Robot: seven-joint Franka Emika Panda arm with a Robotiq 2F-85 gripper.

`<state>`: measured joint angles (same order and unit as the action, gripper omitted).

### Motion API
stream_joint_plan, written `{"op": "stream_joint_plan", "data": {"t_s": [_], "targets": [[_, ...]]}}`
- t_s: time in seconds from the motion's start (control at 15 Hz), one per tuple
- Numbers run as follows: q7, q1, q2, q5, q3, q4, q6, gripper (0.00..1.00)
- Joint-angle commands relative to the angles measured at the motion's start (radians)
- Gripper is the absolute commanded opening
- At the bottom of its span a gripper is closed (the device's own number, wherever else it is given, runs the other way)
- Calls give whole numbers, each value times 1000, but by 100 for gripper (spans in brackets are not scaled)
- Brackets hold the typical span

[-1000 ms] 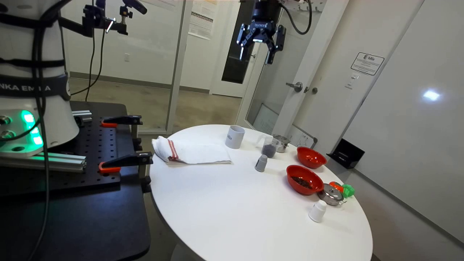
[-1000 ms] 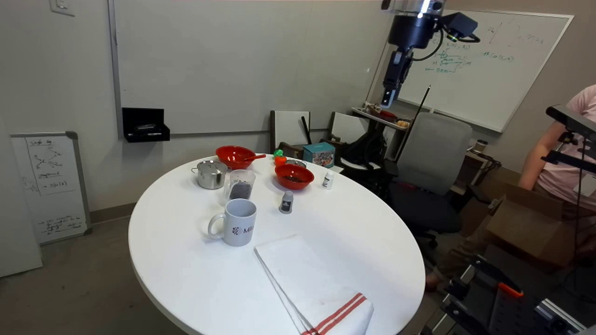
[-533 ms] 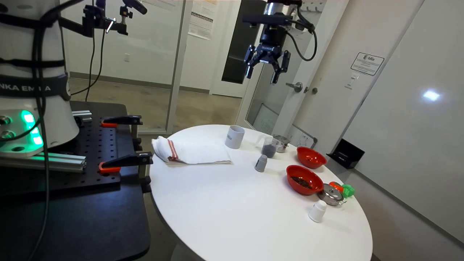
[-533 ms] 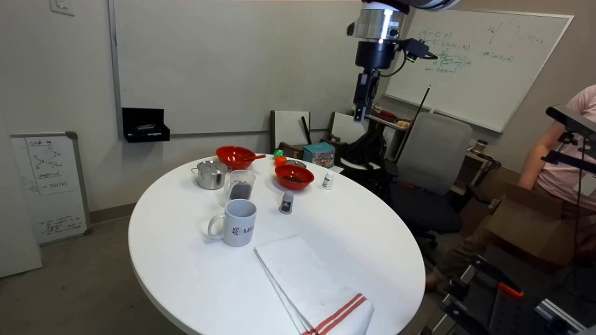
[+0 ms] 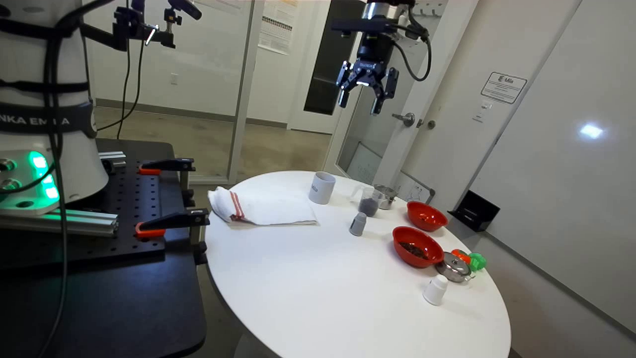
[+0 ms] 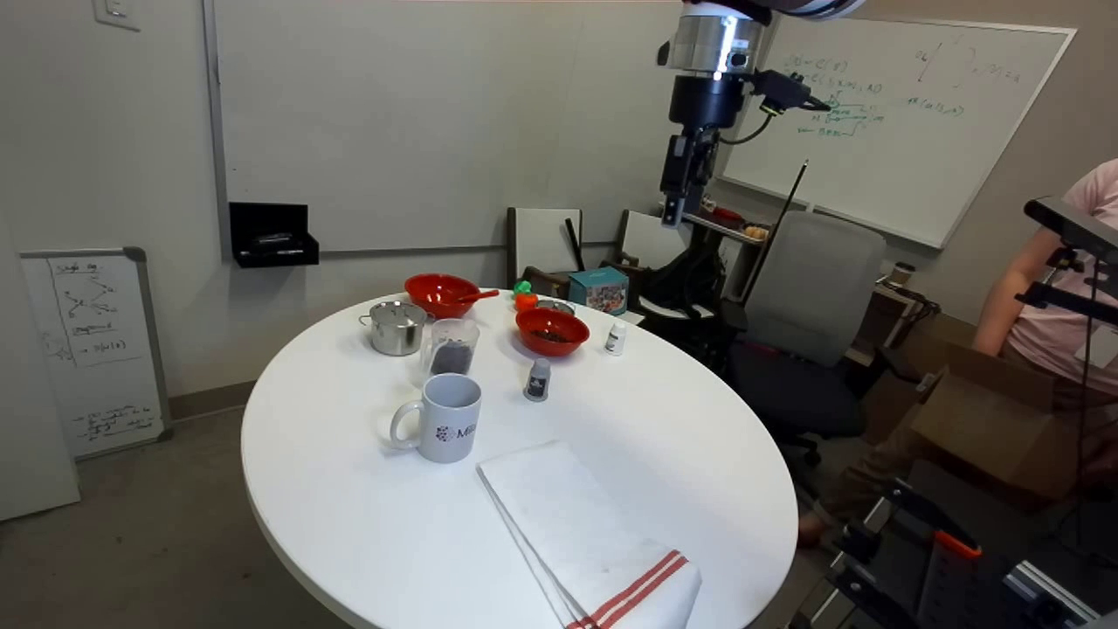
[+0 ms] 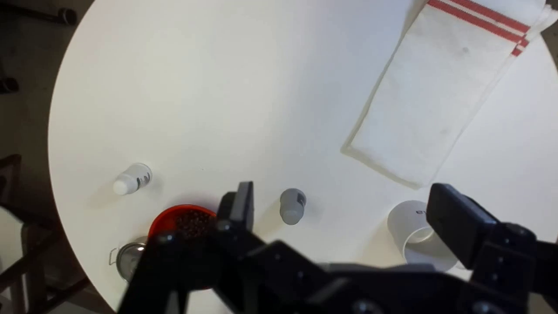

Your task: Pick up the grey salt cellar then set it down again

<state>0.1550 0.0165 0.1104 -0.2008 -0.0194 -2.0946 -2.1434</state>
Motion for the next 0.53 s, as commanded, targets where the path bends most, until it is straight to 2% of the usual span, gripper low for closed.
{"op": "stream_joint_plan", "data": {"t_s": [0.0,0.13,0.27,0.47], "targets": [[-134,-22,45,43,-11,16,-91,100],[-182,-32,76,51,-18,19,-156,100],[-172,-41,121,50,-21,37,-196,100],[-132,-51,238,66,-15,143,-197,100]]}}
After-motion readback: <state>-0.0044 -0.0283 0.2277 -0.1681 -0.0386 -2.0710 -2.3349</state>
